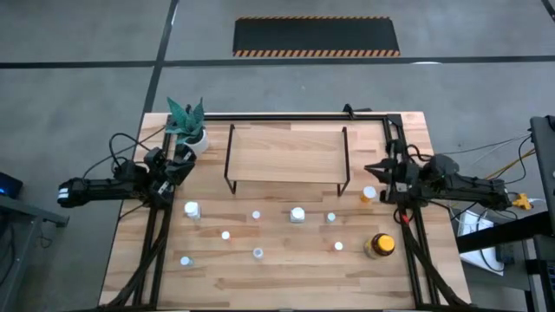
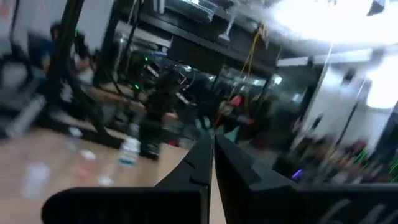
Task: Pick and place medicine bottles onto shelf by color
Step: Put the right white medicine bottle on the shelf
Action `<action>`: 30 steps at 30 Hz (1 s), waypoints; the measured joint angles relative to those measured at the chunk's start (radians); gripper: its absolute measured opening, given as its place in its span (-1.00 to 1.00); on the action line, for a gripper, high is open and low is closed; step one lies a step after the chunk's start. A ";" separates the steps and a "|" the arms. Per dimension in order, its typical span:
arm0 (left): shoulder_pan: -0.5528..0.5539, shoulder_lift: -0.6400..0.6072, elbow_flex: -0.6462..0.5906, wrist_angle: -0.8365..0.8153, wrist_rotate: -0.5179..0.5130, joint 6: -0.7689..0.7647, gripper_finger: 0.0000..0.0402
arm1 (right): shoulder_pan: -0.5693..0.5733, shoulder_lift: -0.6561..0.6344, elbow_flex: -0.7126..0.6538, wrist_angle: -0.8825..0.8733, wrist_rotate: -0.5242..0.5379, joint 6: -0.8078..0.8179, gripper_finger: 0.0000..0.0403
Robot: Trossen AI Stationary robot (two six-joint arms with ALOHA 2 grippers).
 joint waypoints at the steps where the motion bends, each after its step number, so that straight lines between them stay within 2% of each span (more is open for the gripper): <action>1: 0.000 0.000 0.000 0.000 0.000 0.002 -1.00 | 0.000 0.000 0.000 -0.001 0.000 0.053 -0.96; 11: 0.000 0.000 0.000 0.022 0.000 -0.001 -1.00 | 0.000 0.000 0.000 0.037 -0.005 0.361 -0.96; 14: 0.000 0.000 0.000 0.024 -0.004 -0.016 -1.00 | 0.000 0.003 0.000 0.033 -0.031 0.410 -0.96; 18: 0.002 0.001 0.018 0.032 -0.060 0.002 -1.00 | 0.000 0.006 0.000 0.034 -0.034 0.457 -0.96; 23: 0.002 0.070 0.135 -0.013 -0.055 0.005 -1.00 | 0.000 0.006 0.000 0.034 -0.034 0.494 -0.96; 30: 0.002 0.297 0.399 -0.251 -0.054 0.026 -1.00 | 0.000 0.006 0.000 0.021 -0.034 0.489 -0.96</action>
